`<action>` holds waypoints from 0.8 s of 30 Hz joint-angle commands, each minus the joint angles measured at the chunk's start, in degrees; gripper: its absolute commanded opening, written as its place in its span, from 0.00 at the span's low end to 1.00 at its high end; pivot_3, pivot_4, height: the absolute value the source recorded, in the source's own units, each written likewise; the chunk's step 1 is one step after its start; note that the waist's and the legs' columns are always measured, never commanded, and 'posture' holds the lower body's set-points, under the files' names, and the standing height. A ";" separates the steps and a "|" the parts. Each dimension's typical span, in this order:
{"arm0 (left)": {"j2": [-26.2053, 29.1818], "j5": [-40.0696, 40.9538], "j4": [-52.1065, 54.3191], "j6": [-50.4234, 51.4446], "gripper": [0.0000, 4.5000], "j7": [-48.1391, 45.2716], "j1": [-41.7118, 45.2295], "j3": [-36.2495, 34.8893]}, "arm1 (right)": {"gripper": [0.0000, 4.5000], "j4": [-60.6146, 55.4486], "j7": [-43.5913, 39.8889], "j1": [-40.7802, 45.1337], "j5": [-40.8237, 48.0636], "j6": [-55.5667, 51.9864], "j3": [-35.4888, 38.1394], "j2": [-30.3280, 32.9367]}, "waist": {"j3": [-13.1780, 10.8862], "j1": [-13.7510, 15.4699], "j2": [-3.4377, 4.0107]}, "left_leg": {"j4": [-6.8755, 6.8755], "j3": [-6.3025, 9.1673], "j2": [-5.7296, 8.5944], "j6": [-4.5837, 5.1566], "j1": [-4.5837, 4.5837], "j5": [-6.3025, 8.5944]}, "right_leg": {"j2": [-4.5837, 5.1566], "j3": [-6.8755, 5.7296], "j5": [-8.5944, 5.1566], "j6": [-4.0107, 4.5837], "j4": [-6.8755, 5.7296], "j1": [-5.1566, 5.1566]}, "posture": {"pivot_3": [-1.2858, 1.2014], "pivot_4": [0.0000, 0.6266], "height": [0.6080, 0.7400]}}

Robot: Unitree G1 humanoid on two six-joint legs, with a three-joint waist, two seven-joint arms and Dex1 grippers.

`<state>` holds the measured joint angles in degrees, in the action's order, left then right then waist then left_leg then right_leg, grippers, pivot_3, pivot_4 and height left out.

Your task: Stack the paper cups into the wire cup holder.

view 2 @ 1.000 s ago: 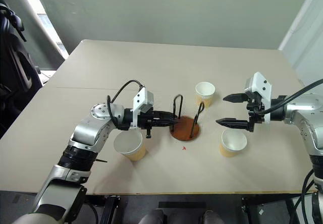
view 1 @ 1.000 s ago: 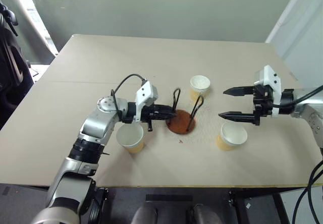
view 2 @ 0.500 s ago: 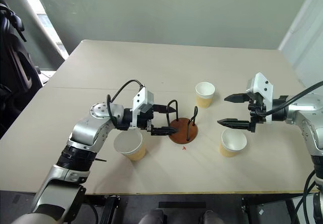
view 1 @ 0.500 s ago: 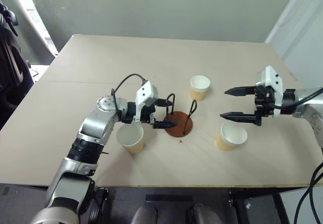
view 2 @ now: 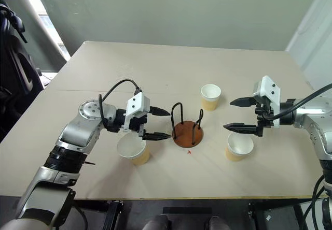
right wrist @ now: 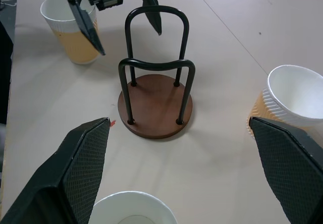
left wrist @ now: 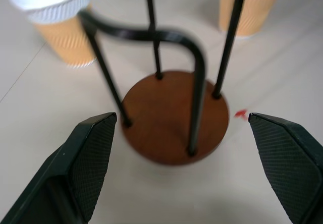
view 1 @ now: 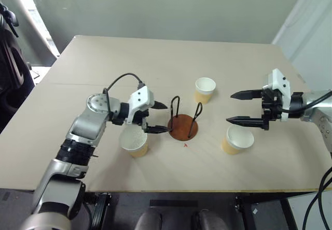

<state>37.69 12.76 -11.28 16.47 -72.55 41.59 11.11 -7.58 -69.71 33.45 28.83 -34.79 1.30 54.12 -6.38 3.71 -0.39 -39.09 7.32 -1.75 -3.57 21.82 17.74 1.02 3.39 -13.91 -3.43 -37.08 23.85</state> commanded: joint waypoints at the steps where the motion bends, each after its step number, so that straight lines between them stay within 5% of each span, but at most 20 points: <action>1: 0.53 -0.31 -0.85 -2.12 1.00 0.37 1.96 -2.01 | 1.00 -0.52 0.43 1.18 -0.67 1.48 0.52 -0.24 | 0.00 -0.02 0.00 | 0.00 0.00 0.00 0.01 0.00 0.00 | 0.00 0.00 0.00 0.00 0.00 0.00 | 0.52 0.24 1.00; 14: -0.99 2.05 -2.84 -0.58 1.00 2.74 2.83 -6.12 | 1.00 1.26 2.74 2.74 -3.96 4.43 -0.06 -2.56 | 0.00 -0.09 0.00 | 0.00 -0.01 -0.01 0.01 0.01 0.01 | 0.01 0.00 0.00 0.00 0.00 0.00 | 0.52 0.24 1.00; 24: -1.17 2.65 -3.66 -0.78 1.00 3.05 3.29 -6.62 | 1.00 12.91 8.57 11.21 -16.67 15.74 -7.39 -10.13 | 0.00 -0.54 0.00 | 0.03 0.02 -0.04 0.03 -0.05 0.02 | 0.02 0.02 0.00 0.00 -0.03 0.06 | 0.52 0.24 1.00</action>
<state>36.47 14.50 -15.99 16.21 -69.64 43.73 6.42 4.82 -61.71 43.35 13.59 -21.27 -6.11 43.78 -6.38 3.17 -0.39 -39.05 7.34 -1.78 -3.54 21.77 17.76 1.04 3.41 -13.91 -3.43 -37.10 23.91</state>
